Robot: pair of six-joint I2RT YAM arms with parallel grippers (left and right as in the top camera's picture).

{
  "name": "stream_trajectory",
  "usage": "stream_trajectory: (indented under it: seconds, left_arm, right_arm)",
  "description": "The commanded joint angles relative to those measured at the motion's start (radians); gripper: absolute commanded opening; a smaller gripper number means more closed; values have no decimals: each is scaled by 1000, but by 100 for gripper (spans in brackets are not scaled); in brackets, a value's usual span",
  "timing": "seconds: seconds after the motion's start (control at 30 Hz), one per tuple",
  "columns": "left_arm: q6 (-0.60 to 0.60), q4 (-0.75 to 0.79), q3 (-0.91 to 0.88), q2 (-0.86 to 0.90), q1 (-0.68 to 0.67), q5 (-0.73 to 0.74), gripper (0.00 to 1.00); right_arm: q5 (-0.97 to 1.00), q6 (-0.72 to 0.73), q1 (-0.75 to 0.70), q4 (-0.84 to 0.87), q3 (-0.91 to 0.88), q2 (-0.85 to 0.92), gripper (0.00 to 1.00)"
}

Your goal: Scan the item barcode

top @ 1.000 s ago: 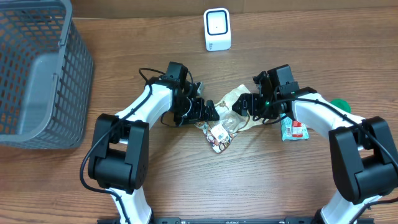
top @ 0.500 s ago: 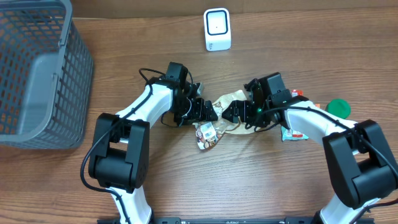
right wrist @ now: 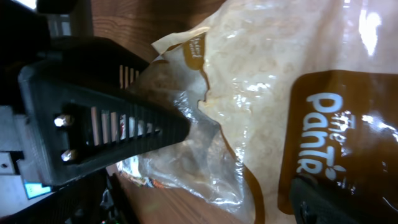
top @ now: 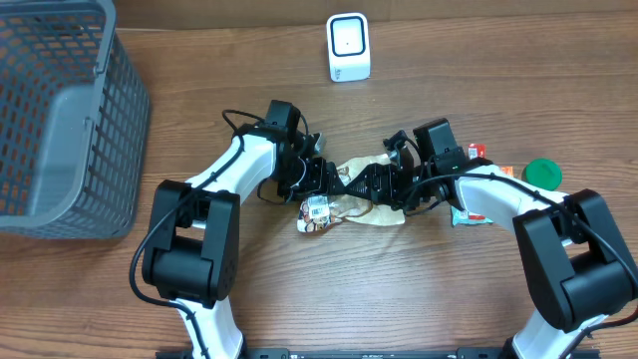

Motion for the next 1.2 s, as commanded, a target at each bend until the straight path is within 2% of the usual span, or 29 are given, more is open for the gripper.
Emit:
stream_trajectory:
  seconds: [0.0, 0.17, 0.27, 0.47, 0.67, 0.9, 1.03, 1.17]
  left_arm:
    - [5, -3, -35, 70, -8, 59, 60]
    - [9, -15, -7, 69, 26, 166, 35]
    - [34, -43, 17, 69, 58, 226, 25]
    - [100, -109, 46, 69, 116, 294, 24]
    - [163, -185, 88, 69, 168, 299, 22]
    - [247, -316, 179, 69, 208, 311, 22]
    - [316, -391, 231, 69, 214, 376, 23]
    - [331, -449, 281, 69, 214, 378, 24]
  right_arm:
    - [-83, 0, 18, 13, -5, 8, 99]
    - [-83, -1, 18, 13, -5, 8, 100]
    - [-87, -40, 17, 12, -4, 8, 100]
    - [-89, -62, 17, 2, 4, 0, 100]
    - [-51, -208, 15, -206, 104, -39, 100]
    - [-14, -207, -44, -311, 213, -62, 100]
    - [-14, -207, -93, -338, 215, -62, 100]
    - [-15, -208, -148, -389, 215, -62, 100]
